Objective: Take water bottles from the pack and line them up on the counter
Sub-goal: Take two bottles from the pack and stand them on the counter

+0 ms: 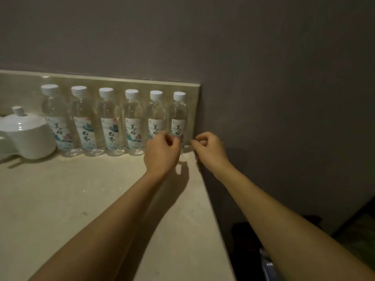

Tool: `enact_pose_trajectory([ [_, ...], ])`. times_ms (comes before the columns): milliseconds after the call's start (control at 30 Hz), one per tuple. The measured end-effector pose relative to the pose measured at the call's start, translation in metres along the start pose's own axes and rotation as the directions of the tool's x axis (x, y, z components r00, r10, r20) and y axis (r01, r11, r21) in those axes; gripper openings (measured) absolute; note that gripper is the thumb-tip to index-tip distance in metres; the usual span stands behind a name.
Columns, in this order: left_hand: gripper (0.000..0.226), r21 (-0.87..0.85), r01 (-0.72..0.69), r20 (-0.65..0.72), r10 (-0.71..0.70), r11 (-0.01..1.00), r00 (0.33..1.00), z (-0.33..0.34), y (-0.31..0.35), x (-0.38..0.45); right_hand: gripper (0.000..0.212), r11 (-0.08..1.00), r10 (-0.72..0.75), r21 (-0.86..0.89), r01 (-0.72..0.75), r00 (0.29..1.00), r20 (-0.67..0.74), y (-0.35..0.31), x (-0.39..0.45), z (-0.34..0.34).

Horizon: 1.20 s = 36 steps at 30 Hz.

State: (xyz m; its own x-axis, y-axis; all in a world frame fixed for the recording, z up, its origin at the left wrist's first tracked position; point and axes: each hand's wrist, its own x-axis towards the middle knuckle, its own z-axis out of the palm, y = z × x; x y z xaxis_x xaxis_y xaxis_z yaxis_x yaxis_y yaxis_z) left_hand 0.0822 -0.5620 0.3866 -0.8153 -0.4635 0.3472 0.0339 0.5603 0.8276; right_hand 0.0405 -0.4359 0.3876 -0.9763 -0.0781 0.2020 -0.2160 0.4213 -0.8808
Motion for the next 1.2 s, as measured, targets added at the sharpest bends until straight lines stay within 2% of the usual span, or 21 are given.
enact_pose_trajectory([
  [67, 0.026, -0.027, -0.027, 0.028, 0.028, 0.999, 0.999, 0.011, 0.011, -0.013, 0.003, 0.999, -0.030, 0.029, 0.031, 0.999, -0.012, 0.006, -0.005, -0.021],
  [333, 0.032, -0.046, -0.083, 0.116, 0.088, 0.995, 0.989, 0.061, 0.068, -0.063, 0.024, 0.998, -0.031, 0.053, 0.043, 0.979, -0.203, 0.052, -0.025, -0.135],
  [533, 0.028, 0.085, -0.209, 0.241, 0.184, 0.974, 0.953, 0.158, 0.137, -0.134, 0.028, 1.000, 0.002, 0.019, 0.003, 0.970, -0.243, 0.118, -0.052, -0.248],
  [667, 0.028, 0.112, -0.176, 0.378, 0.122, 0.978, 0.918, 0.229, 0.167, -0.186, 0.028, 0.995, 0.094, 0.000, -0.096, 0.966, -0.240, 0.175, -0.077, -0.319],
  [800, 0.027, 0.132, -0.131, 0.492, 0.050, 0.983, 0.869, 0.287, 0.176, -0.225, 0.025, 0.966, 0.250, -0.010, -0.257, 0.946, -0.208, 0.237, -0.099, -0.361],
  [1033, 0.028, 0.181, -0.066, 0.637, -0.066, 0.981, 0.768, 0.370, 0.152, -0.260, 0.020, 0.882, 0.466, 0.006, -0.472, 0.869, -0.167, 0.336, -0.124, -0.389],
  [1200, 0.026, 0.223, 0.020, 0.700, -0.174, 0.975, 0.692, 0.430, 0.117, -0.266, 0.019, 0.815, 0.578, 0.006, -0.579, 0.812, -0.084, 0.393, -0.118, -0.393],
])
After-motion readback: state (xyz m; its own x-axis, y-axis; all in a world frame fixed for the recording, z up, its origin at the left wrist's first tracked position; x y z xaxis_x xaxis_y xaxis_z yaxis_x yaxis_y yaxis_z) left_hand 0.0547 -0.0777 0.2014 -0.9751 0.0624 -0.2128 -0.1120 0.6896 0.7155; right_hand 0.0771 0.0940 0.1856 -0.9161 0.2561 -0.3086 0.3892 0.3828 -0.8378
